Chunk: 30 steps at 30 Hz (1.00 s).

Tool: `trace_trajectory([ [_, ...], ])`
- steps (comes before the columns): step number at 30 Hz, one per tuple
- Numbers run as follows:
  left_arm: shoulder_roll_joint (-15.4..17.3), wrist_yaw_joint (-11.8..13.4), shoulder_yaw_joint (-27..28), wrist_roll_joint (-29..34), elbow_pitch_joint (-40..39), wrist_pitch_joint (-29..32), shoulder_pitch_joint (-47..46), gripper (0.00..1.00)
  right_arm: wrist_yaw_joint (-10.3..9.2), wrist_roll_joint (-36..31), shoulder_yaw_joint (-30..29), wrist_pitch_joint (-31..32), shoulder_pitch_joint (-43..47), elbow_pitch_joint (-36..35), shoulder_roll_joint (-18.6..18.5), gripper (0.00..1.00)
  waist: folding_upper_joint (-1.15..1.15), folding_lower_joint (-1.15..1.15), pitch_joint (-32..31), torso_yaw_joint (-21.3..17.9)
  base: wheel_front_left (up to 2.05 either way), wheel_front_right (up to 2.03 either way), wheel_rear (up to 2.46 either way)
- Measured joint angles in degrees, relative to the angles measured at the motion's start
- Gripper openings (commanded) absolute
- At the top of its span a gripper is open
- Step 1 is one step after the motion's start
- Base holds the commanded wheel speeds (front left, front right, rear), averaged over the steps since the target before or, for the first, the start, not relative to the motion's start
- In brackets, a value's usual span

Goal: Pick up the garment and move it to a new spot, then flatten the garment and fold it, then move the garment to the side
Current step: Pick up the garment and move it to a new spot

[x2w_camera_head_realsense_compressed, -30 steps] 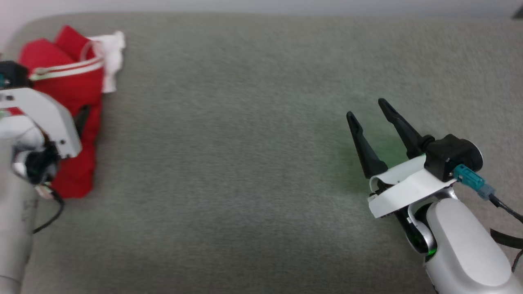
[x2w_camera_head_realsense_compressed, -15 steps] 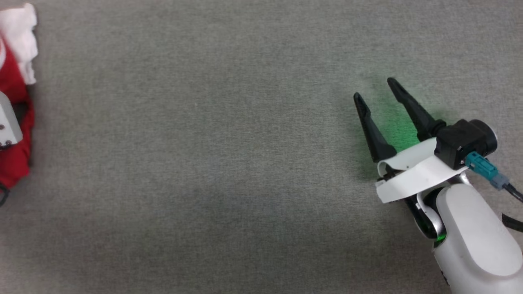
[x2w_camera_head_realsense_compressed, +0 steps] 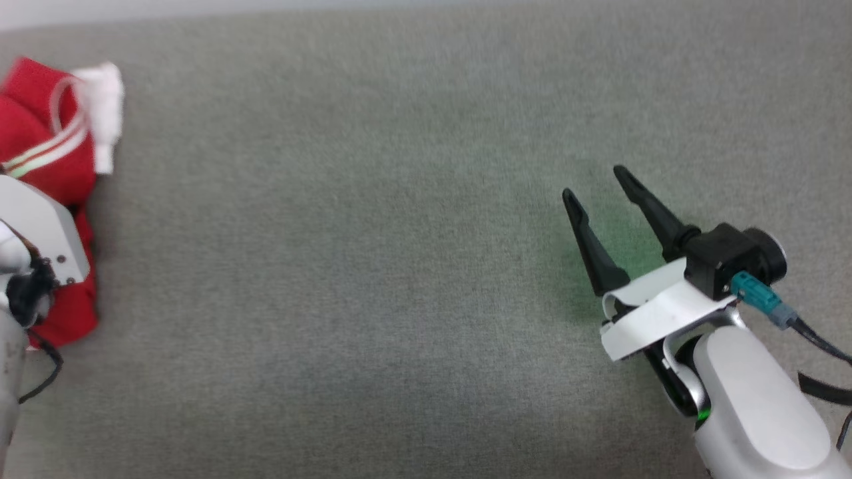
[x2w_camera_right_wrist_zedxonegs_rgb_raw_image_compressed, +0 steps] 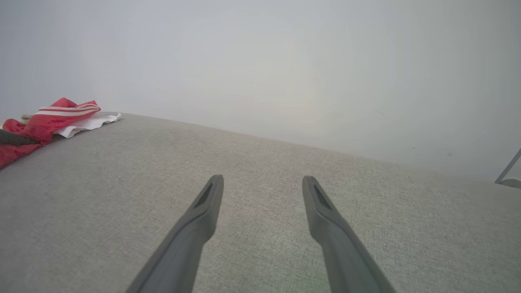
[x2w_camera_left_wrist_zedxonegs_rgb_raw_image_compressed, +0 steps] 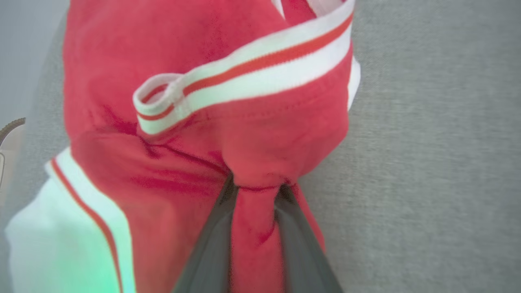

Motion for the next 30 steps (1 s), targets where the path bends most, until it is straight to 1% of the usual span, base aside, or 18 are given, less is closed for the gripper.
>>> trace_trajectory([
  [2,-0.3,-0.1,-0.2,-1.3,-0.7,-1.1,0.3,0.00,0.00,0.0,-0.2,0.0,0.9,0.5,0.3,1.00,0.00,0.00,-1.9,0.4,0.00,0.00,0.00],
  [5,-0.5,-0.1,-1.0,-3.6,-4.0,-2.2,0.5,0.00,0.00,0.0,-0.4,0.0,2.2,0.9,0.8,1.00,0.00,0.00,-4.6,1.0,0.00,0.00,0.00],
  [9,-2.6,-0.1,-2.4,-9.2,-11.8,-1.9,1.0,0.00,0.00,0.1,-2.2,0.0,3.2,1.0,1.4,1.00,0.00,0.00,-7.3,1.7,0.00,0.00,0.00],
  [13,-2.9,-0.2,-4.7,-12.7,-19.1,-0.1,2.4,0.00,0.00,0.1,-3.6,0.0,3.6,0.9,2.4,1.00,0.00,0.01,-8.9,2.0,0.00,0.00,0.00],
  [17,-4.7,-0.2,-6.0,-16.3,-26.4,3.5,3.8,0.00,0.00,0.1,-5.1,0.0,4.2,0.5,2.9,1.00,0.00,0.00,-9.2,1.1,0.00,0.00,0.00],
  [25,-8.6,0.6,-9.5,-20.0,-40.6,12.8,6.5,0.00,0.00,0.5,-9.5,0.0,5.5,-1.3,4.0,1.00,0.00,0.00,-8.8,-2.6,0.00,0.00,0.00],
  [26,-9.3,0.8,-9.9,-20.5,-42.0,13.8,6.6,0.00,0.00,0.6,-10.2,0.0,5.5,-1.6,4.1,1.00,0.00,0.00,-8.7,-3.2,0.00,0.00,0.00],
  [28,-11.5,1.9,-10.4,-22.4,-44.6,15.7,6.8,0.00,0.00,0.7,-11.7,0.0,5.8,-2.0,4.3,1.00,0.00,0.00,-8.3,-4.3,0.00,0.00,0.00],
  [30,-13.7,2.4,-11.5,-23.5,-45.4,17.7,6.7,0.00,-0.01,1.0,-13.1,0.0,6.5,-2.0,4.6,1.00,0.00,0.00,-7.7,-5.3,0.00,0.00,0.00],
])
